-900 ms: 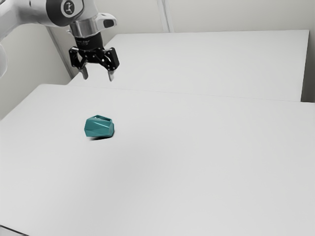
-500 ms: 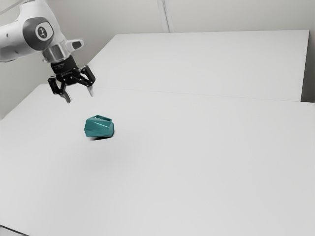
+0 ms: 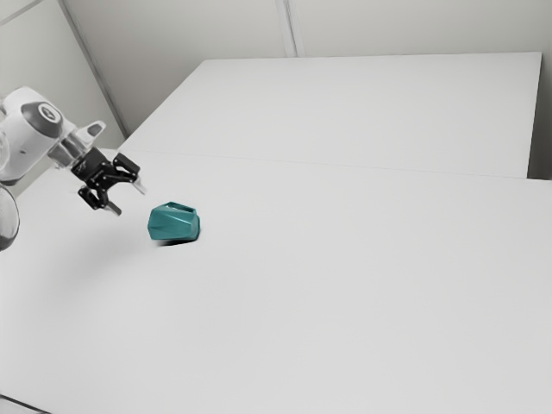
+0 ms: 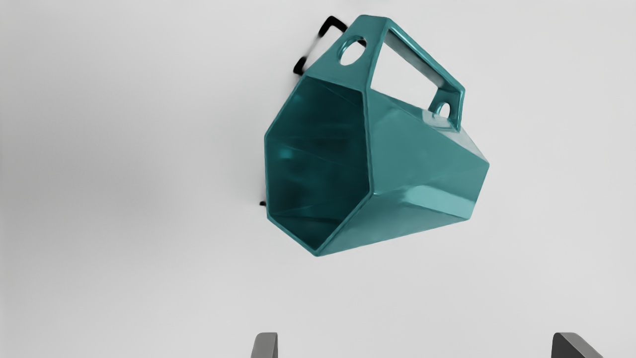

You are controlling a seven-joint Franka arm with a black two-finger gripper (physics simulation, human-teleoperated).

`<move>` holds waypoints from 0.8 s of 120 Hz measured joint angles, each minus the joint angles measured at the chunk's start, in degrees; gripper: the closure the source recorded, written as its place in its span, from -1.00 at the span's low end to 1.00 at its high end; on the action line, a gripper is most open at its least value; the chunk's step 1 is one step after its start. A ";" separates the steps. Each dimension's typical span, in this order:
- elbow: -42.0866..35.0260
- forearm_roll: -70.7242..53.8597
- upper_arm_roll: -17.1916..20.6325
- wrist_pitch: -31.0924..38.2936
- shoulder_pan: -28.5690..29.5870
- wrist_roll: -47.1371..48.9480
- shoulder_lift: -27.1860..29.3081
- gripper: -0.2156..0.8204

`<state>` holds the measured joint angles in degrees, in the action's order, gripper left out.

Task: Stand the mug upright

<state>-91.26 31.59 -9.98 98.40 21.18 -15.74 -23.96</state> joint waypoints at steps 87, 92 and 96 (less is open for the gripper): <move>-2.18 21.36 -1.13 0.42 -0.73 -19.46 -8.30 -0.58; -2.33 21.60 -1.06 0.46 -0.81 -19.98 -8.38 -0.58; -2.39 21.74 -1.03 0.49 -0.84 -20.37 -8.40 -0.56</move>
<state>-93.65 53.33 -11.01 98.89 20.34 -36.11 -32.36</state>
